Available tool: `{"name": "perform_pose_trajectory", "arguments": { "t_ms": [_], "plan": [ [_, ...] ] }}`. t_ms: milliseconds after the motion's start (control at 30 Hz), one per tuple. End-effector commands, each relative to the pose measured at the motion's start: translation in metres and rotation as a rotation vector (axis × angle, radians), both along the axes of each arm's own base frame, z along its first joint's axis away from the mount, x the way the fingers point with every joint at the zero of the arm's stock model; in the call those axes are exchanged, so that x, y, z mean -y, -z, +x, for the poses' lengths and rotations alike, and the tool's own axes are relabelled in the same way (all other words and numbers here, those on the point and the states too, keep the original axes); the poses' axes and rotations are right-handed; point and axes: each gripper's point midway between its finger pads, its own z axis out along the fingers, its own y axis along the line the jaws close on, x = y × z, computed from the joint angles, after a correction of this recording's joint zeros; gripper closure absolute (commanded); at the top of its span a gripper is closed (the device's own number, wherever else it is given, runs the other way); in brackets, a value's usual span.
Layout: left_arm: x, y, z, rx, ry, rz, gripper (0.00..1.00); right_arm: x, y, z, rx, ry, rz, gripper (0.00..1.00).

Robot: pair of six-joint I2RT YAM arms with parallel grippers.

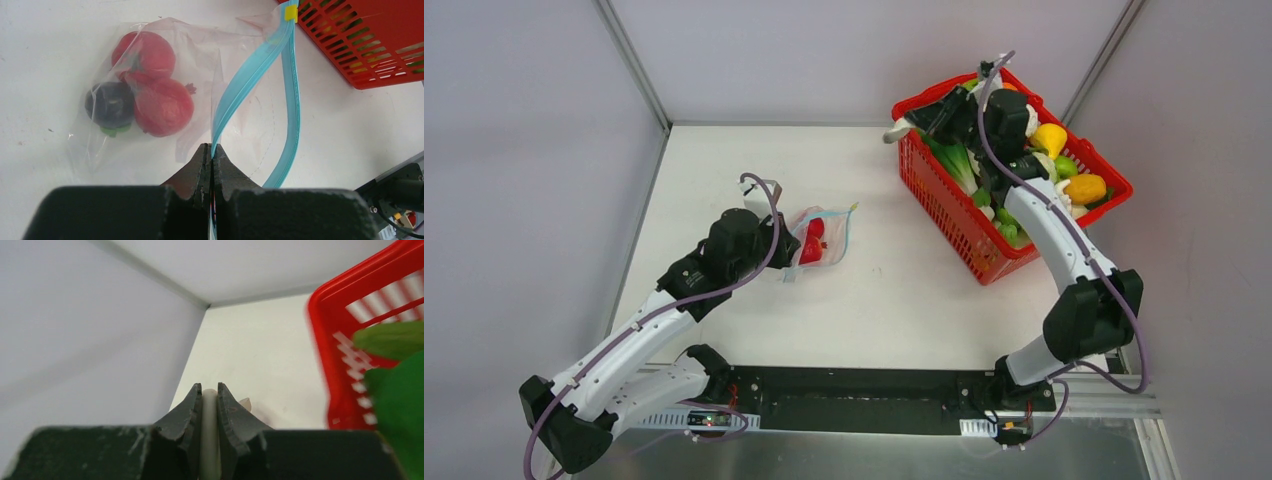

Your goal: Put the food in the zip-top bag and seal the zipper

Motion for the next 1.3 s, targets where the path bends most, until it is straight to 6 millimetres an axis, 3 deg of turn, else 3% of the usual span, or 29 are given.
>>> {"name": "perform_pose_trajectory", "arguments": {
  "t_ms": [0, 167, 333, 533, 733, 833, 1033, 1267],
  "plan": [
    [0.004, -0.021, 0.008, 0.032, -0.019, -0.053, 1.00, -0.058, -0.032, -0.090, 0.104, -0.351, 0.063, 0.99],
    [0.004, -0.024, 0.009, 0.031, -0.029, -0.065, 1.00, -0.101, -0.007, -0.149, 0.110, -0.553, 0.006, 0.97],
    [0.006, -0.029, 0.008, 0.036, -0.016, -0.072, 1.00, -0.126, 0.034, -0.176, 0.058, -0.631, -0.080, 0.96],
    [0.012, -0.031, 0.007, 0.028, 0.012, -0.082, 1.00, -0.150, 0.065, -0.176, 0.053, -0.561, -0.192, 0.97],
    [0.018, -0.037, 0.005, 0.028, 0.042, -0.099, 1.00, -0.160, 0.085, -0.149, 0.049, -0.394, -0.259, 0.97],
    [0.017, -0.040, 0.004, 0.035, 0.037, -0.103, 1.00, -0.168, 0.096, -0.147, 0.030, -0.375, -0.274, 0.97],
    [0.014, -0.043, 0.006, 0.051, 0.021, -0.110, 1.00, -0.197, 0.099, -0.164, 0.022, -0.467, -0.205, 0.95],
    [-0.003, -0.043, 0.008, 0.086, -0.066, -0.113, 1.00, -0.223, 0.106, -0.187, -0.027, -0.598, -0.157, 0.87]
  ]
}}
